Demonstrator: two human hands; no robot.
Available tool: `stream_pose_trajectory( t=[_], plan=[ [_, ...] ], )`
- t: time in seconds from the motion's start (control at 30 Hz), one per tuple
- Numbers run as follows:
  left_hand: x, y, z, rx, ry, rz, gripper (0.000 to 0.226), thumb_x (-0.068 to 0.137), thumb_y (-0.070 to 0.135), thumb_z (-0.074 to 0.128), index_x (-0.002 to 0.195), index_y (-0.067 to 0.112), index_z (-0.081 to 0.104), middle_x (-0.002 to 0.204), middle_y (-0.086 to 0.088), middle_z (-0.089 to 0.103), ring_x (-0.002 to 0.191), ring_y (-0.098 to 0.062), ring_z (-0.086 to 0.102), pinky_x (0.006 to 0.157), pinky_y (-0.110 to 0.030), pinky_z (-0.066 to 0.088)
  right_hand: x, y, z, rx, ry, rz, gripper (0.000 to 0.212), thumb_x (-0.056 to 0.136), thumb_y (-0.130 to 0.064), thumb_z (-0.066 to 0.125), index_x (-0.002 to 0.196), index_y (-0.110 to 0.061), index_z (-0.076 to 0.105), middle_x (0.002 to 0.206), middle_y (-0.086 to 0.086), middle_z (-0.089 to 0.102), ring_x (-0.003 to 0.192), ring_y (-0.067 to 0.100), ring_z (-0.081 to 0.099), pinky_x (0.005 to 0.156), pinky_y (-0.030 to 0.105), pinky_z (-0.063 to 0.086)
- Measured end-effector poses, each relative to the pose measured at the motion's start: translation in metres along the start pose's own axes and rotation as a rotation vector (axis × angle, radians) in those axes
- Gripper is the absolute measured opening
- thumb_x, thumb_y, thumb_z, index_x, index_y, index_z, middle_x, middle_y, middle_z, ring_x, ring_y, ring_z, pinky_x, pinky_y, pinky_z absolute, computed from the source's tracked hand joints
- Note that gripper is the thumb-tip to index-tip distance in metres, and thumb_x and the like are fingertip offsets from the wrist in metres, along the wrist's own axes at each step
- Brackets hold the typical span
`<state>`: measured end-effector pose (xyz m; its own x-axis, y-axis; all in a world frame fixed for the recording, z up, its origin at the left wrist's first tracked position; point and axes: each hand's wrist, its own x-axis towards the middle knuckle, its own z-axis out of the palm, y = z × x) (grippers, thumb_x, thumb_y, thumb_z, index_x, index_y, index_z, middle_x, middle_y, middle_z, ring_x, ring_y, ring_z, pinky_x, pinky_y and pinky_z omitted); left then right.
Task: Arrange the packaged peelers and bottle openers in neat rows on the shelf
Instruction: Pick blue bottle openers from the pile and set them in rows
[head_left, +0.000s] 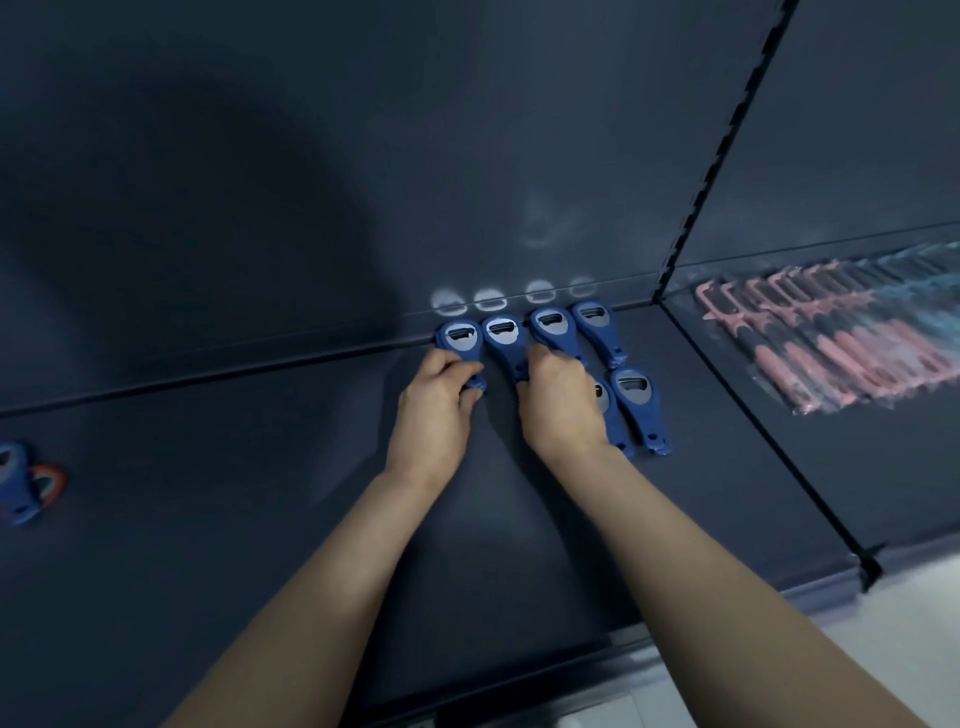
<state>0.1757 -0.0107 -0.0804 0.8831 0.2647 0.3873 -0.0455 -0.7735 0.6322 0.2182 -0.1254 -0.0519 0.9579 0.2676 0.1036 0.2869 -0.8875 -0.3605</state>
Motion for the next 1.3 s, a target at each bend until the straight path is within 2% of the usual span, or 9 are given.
stream_pose_trajectory(
  t=[0.17,0.33,0.4,0.47,0.6,0.73,0.83,1.03,1.3],
  plan=[
    [-0.002,0.002,0.002,0.032,0.004,0.005,0.026,0.083,-0.002,0.065,0.108,-0.002,0.066,0.107,-0.01,0.059,0.088,-0.024,0.062,0.087,-0.031,0.05,0.001,0.003,0.001,0.0,0.001,-0.02,0.018,0.087,0.006,0.051,0.103,-0.002,0.053,0.104,0.015,0.061,0.093,0.028,0.059,0.064,0.024,0.032],
    [-0.002,0.007,0.003,0.068,0.008,0.0,0.023,0.081,-0.004,0.066,0.105,-0.003,0.068,0.104,-0.01,0.062,0.086,-0.022,0.063,0.084,-0.012,0.04,0.0,0.004,-0.003,0.035,-0.016,-0.053,0.018,0.086,0.007,0.048,0.101,-0.002,0.053,0.102,0.016,0.06,0.091,0.029,0.058,0.064,0.025,0.031],
    [-0.004,0.01,0.003,0.077,0.005,-0.018,0.024,0.082,-0.004,0.065,0.105,-0.003,0.068,0.105,-0.011,0.062,0.087,-0.022,0.064,0.084,-0.011,0.04,-0.001,0.007,-0.007,0.053,-0.033,-0.071,0.017,0.086,0.008,0.047,0.098,-0.003,0.052,0.099,0.016,0.06,0.086,0.028,0.056,0.063,0.026,0.031],
    [-0.005,0.012,0.003,0.077,0.001,-0.034,0.027,0.083,-0.004,0.063,0.11,-0.002,0.066,0.11,-0.01,0.06,0.091,-0.022,0.063,0.088,-0.016,0.043,-0.003,0.01,-0.012,0.058,-0.033,-0.092,0.015,0.087,0.006,0.046,0.096,-0.003,0.052,0.098,0.015,0.06,0.08,0.027,0.051,0.062,0.027,0.029],
    [-0.011,0.017,-0.007,0.125,0.015,-0.049,0.033,0.086,-0.003,0.057,0.119,0.004,0.061,0.118,-0.007,0.054,0.102,-0.021,0.057,0.092,-0.03,0.045,-0.006,0.014,-0.02,0.061,-0.004,-0.194,0.02,0.09,-0.001,0.045,0.106,-0.002,0.057,0.1,0.015,0.059,0.09,0.029,0.053,0.065,0.026,0.03],
    [-0.023,0.017,-0.027,0.209,0.065,-0.07,0.03,0.088,0.0,0.054,0.117,0.005,0.062,0.112,-0.009,0.057,0.102,-0.024,0.055,0.087,-0.038,0.047,-0.011,0.003,-0.022,0.031,-0.013,-0.328,0.023,0.092,-0.01,0.045,0.111,-0.004,0.059,0.106,0.013,0.059,0.101,0.028,0.05,0.079,0.03,0.038],
    [-0.036,0.011,-0.051,0.278,0.106,-0.085,0.028,0.088,-0.001,0.056,0.114,0.003,0.063,0.106,-0.012,0.06,0.099,-0.027,0.057,0.087,-0.037,0.047,-0.015,-0.016,-0.019,0.004,-0.045,-0.424,0.025,0.093,-0.018,0.046,0.112,-0.005,0.058,0.11,0.013,0.057,0.106,0.029,0.048,0.087,0.034,0.039],
    [-0.071,-0.015,-0.111,0.416,0.172,-0.126,0.027,0.086,-0.003,0.058,0.112,0.0,0.064,0.101,-0.015,0.062,0.092,-0.033,0.058,0.082,-0.046,0.05,-0.032,-0.079,0.001,-0.051,-0.15,-0.597,0.036,0.095,-0.03,0.048,0.124,-0.009,0.051,0.123,0.01,0.052,0.114,0.028,0.045,0.094,0.035,0.036],
    [-0.136,-0.081,-0.211,0.501,0.215,-0.235,0.027,0.082,-0.006,0.061,0.108,-0.002,0.065,0.099,-0.019,0.063,0.09,-0.039,0.058,0.08,-0.05,0.049,-0.082,-0.195,0.041,-0.027,-0.191,-0.74,0.036,0.096,-0.03,0.047,0.126,-0.01,0.049,0.125,0.01,0.051,0.114,0.026,0.044,0.095,0.034,0.035]
  ],
)
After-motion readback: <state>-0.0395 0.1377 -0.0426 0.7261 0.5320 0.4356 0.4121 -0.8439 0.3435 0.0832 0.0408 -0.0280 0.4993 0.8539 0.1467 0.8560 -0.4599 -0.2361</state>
